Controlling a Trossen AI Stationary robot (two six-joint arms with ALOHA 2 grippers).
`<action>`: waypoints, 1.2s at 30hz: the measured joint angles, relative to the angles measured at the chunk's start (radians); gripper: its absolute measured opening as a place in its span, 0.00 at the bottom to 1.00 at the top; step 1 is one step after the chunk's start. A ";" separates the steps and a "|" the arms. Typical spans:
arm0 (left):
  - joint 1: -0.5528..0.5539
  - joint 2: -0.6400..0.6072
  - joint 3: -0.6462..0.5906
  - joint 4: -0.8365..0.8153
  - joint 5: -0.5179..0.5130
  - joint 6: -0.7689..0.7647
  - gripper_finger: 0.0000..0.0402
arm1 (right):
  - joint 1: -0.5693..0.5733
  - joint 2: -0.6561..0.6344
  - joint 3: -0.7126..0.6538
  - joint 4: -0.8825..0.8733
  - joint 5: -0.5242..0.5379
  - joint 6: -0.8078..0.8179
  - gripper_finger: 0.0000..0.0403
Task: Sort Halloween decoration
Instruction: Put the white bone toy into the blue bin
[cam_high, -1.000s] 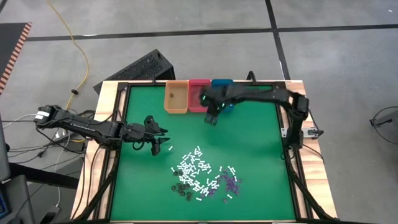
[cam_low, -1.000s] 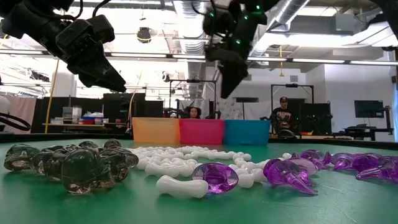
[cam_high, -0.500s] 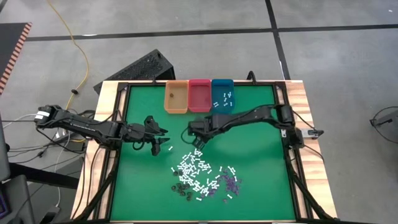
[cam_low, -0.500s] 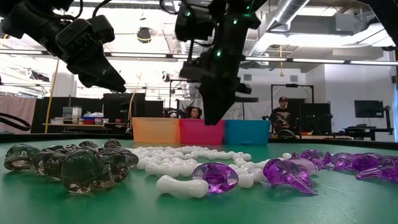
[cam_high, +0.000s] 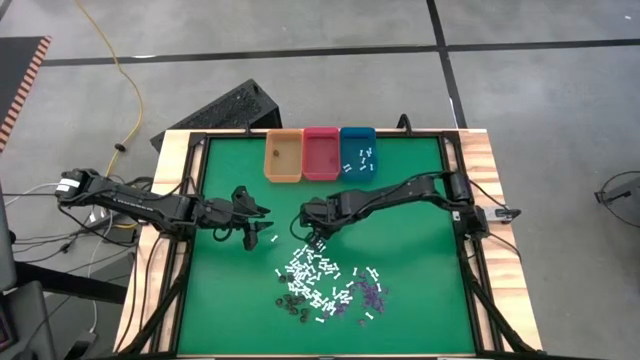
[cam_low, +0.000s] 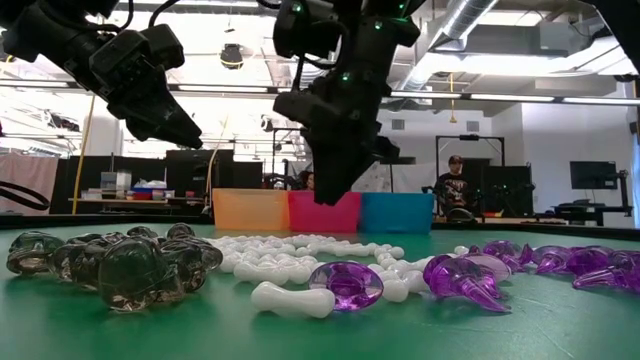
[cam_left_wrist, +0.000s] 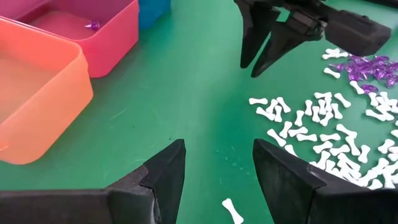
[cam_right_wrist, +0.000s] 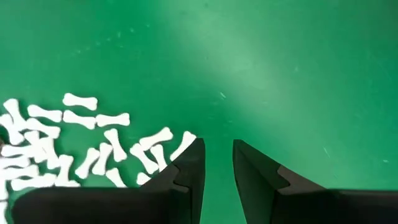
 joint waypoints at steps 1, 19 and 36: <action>0.000 0.000 0.000 0.000 0.000 -0.003 0.45 | 0.004 0.004 0.000 0.005 -0.002 0.022 0.28; 0.000 0.000 0.000 -0.001 -0.001 -0.007 0.45 | 0.035 0.050 -0.002 0.067 -0.088 0.062 0.30; 0.000 0.000 0.000 0.000 -0.001 -0.007 0.45 | 0.018 0.059 -0.001 0.055 -0.054 0.081 0.45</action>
